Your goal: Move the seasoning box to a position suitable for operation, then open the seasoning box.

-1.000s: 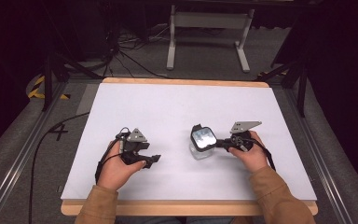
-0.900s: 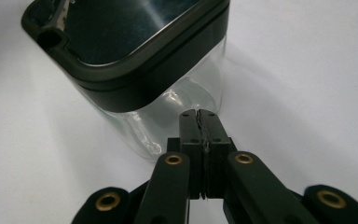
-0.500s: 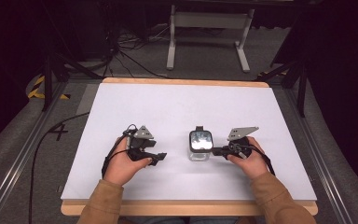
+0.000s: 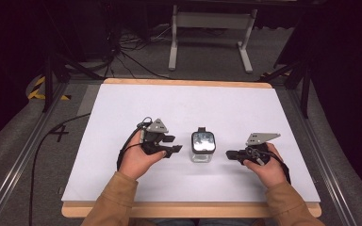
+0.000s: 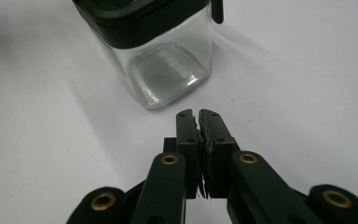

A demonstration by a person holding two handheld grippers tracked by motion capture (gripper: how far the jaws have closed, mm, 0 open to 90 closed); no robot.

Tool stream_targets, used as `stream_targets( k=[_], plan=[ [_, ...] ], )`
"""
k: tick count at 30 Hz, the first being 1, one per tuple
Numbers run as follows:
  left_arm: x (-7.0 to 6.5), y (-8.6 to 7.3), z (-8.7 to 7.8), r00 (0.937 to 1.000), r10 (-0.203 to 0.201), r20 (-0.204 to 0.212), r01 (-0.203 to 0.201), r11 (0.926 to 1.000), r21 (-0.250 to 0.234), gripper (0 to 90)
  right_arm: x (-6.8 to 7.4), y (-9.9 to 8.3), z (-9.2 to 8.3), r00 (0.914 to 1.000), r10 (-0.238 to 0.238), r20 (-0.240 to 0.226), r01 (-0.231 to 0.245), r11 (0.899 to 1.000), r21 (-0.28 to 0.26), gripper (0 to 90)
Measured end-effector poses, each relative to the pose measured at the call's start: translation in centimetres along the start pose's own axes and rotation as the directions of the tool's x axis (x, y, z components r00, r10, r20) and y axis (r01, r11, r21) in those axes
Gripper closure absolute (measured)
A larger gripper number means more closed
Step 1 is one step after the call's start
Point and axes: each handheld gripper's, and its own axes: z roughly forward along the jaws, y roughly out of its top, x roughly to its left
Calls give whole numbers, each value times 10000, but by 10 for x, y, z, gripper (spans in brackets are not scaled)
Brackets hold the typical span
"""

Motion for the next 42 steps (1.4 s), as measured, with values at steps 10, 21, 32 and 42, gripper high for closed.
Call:
stream_targets(
  k=[10, 21, 32, 42],
  plan=[
    [3, 28, 11, 9973, -1, 734, 38, 9988, -495, 730, 0, -11, -19, 9987, 383, 337, -380, 9992, -89, 871],
    [17, 42, 32, 9959, -227, 872, 262, 9989, -393, 791, -3, -5, -16, 9993, 327, 207, -322, 9993, -213, 859],
    [22, 51, 46, 9973, -192, 715, 206, 9996, -188, 814, -2, 10, -13, 10000, 80, -58, -82, 9990, -445, 852],
    [25, 57, 61, 9961, -302, 832, 299, 9995, 38, 846, -1, 10, -9, 9998, 95, -197, -102, 9993, -353, 845]
  ],
)
